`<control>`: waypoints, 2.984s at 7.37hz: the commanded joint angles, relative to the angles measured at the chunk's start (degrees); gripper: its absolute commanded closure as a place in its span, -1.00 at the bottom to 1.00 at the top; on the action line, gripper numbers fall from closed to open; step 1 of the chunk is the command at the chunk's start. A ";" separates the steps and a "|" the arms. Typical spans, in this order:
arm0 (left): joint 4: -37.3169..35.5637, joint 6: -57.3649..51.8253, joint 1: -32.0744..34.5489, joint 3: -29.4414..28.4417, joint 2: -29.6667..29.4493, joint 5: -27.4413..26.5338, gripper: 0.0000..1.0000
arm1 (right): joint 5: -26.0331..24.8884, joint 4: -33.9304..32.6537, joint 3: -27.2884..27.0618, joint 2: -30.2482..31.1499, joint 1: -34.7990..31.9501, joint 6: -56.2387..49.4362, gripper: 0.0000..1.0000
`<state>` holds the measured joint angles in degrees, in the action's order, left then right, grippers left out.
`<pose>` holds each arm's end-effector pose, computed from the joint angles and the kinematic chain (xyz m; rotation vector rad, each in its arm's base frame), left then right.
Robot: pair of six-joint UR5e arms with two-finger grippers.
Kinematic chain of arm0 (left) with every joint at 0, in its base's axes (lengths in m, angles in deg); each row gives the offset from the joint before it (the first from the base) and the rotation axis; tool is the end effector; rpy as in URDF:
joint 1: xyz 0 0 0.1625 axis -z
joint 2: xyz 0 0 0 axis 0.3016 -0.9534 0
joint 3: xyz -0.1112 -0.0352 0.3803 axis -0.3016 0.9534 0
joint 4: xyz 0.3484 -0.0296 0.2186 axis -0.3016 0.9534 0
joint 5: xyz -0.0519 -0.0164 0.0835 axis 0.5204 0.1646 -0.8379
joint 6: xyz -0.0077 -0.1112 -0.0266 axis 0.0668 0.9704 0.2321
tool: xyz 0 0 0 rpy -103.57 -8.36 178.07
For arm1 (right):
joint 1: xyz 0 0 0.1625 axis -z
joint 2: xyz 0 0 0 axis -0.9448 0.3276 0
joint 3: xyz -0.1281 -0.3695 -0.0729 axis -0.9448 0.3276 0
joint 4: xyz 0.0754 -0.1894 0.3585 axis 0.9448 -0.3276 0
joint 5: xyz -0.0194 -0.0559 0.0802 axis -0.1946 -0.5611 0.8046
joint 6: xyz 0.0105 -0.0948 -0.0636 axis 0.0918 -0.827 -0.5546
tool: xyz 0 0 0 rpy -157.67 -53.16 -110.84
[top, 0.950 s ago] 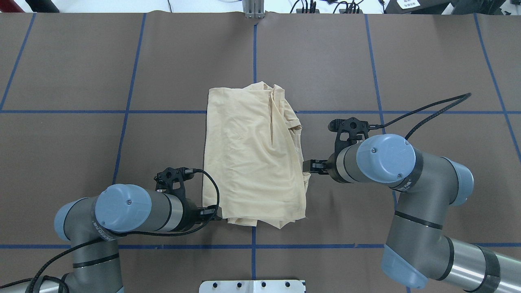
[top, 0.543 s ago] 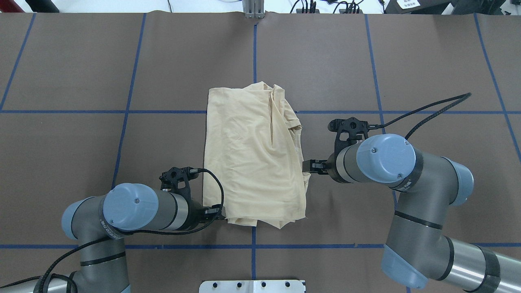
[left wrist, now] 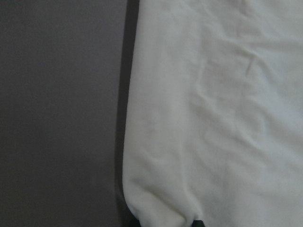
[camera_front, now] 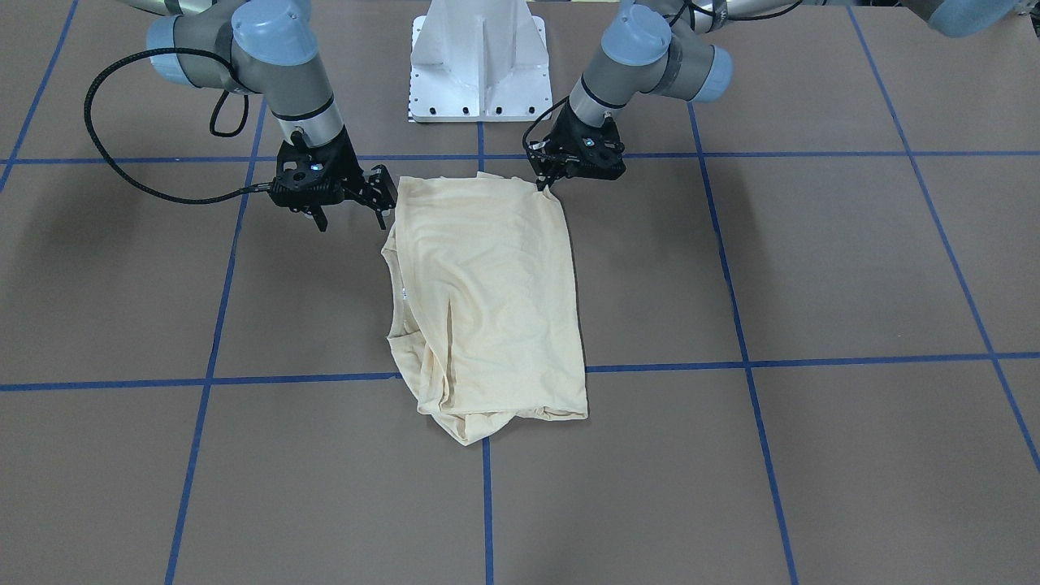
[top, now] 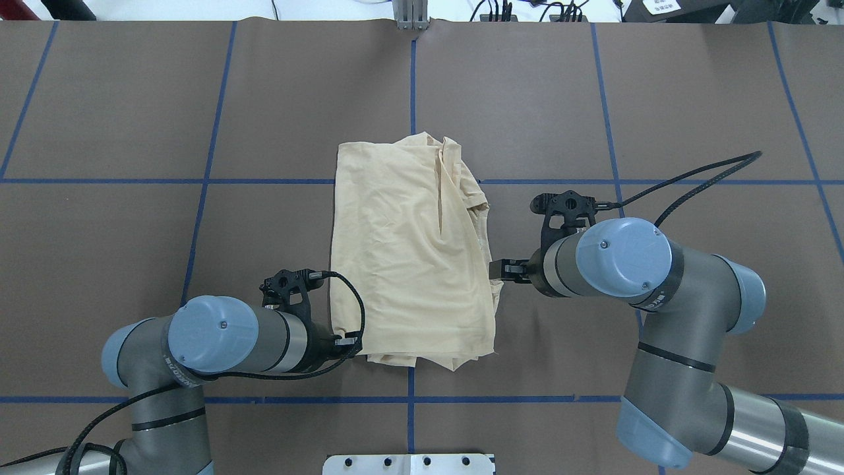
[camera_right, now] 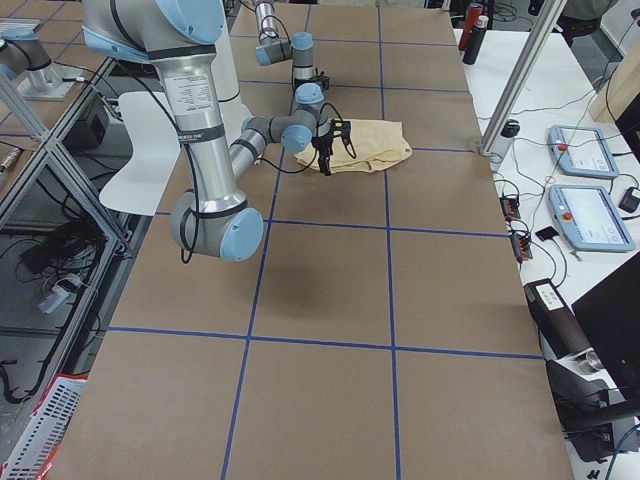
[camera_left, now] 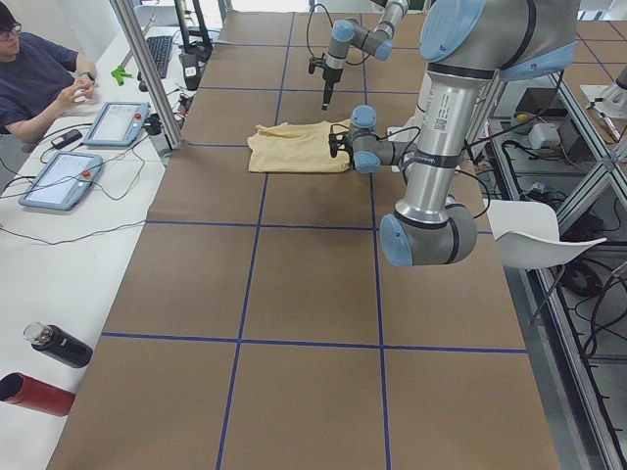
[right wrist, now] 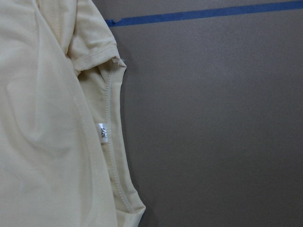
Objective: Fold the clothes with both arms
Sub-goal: 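Hold the shirt edges with both grippers and adjust the right gripper nearer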
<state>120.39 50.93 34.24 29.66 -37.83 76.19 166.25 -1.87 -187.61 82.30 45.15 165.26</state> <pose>0.5534 -0.2815 0.2771 -0.0117 1.1413 -0.1476 -0.4717 -0.3593 0.2940 0.1820 -0.8587 0.1424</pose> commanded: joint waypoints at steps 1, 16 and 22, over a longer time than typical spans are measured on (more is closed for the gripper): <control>-0.53 0.04 0.01 0.45 -0.05 0.15 1.00 | -0.53 0.06 1.43 -0.55 0.68 4.19 -0.92; -0.80 0.04 0.10 2.91 0.30 0.24 1.00 | -10.81 -0.64 7.42 -5.74 7.80 14.69 0.40; -0.71 0.04 0.10 3.61 0.38 0.24 1.00 | -10.38 -0.64 6.45 -5.92 7.71 14.42 1.00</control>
<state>119.65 50.97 34.34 32.93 -37.44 76.43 155.67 -2.51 -180.80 76.42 52.93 179.69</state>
